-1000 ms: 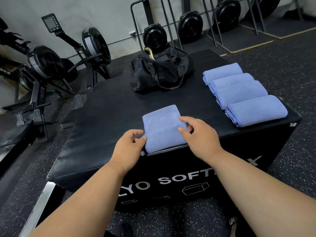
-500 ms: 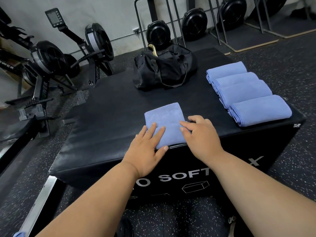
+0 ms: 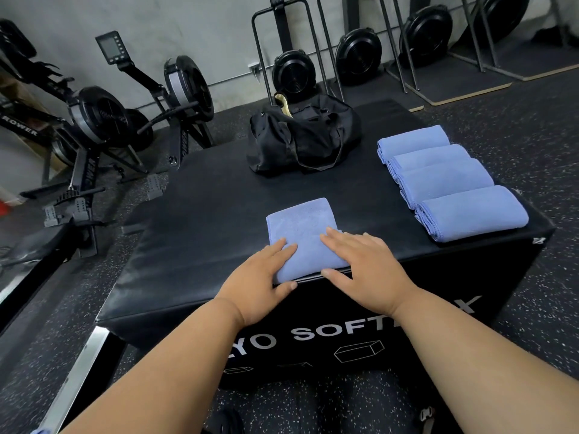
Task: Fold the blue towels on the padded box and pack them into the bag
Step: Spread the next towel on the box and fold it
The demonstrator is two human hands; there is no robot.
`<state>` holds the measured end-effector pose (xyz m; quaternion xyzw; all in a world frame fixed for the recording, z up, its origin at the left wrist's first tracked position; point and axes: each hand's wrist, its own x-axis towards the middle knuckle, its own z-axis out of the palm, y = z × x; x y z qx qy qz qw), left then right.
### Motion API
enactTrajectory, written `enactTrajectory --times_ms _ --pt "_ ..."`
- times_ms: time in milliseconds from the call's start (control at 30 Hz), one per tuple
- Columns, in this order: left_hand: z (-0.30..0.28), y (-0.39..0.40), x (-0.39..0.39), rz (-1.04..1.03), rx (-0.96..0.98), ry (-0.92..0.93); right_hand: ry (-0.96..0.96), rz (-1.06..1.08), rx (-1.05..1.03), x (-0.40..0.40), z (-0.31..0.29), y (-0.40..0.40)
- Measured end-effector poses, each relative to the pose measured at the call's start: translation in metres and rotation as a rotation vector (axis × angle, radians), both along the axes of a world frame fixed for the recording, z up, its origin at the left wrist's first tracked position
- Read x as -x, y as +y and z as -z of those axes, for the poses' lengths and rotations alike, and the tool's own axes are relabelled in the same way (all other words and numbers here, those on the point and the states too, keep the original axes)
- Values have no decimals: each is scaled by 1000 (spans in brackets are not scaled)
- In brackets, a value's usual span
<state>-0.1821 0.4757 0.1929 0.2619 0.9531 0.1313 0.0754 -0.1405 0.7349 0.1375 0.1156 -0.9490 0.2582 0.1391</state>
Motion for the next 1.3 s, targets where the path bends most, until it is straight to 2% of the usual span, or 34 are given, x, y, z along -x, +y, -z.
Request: enactTrajectory --times_ms 133,300,433,567,633,733,933,1033,1133,1200,1300 --pt "-4 -13 2 -96 -95 -49 -31 -21 26 5 -2 7" --pt "-20 -12 2 -212 -320 -153 -63 62 262 8 -15 10" --pt "-20 -12 3 -273 -526 -204 -154 88 674 9 -29 11" --pt "-16 -4 0 -366 -662 -225 -116 121 882 13 -39 3" --pt "-14 2 3 -416 -670 -250 -108 200 871 17 -38 -2" --pt "-9 12 12 -469 -628 -293 -123 321 741 24 -31 -9" --pt "-9 21 36 -596 -454 -224 -155 430 451 37 -34 -13" --pt "-17 25 39 -582 -344 -159 -161 467 422 38 -35 -15" --pt "-24 33 28 -472 -344 74 -165 478 422 37 -36 -15" --pt "-25 43 17 -293 -356 138 -170 485 421 38 -37 -14" --pt "-11 55 5 -106 -95 97 -145 445 405 35 -37 -14"
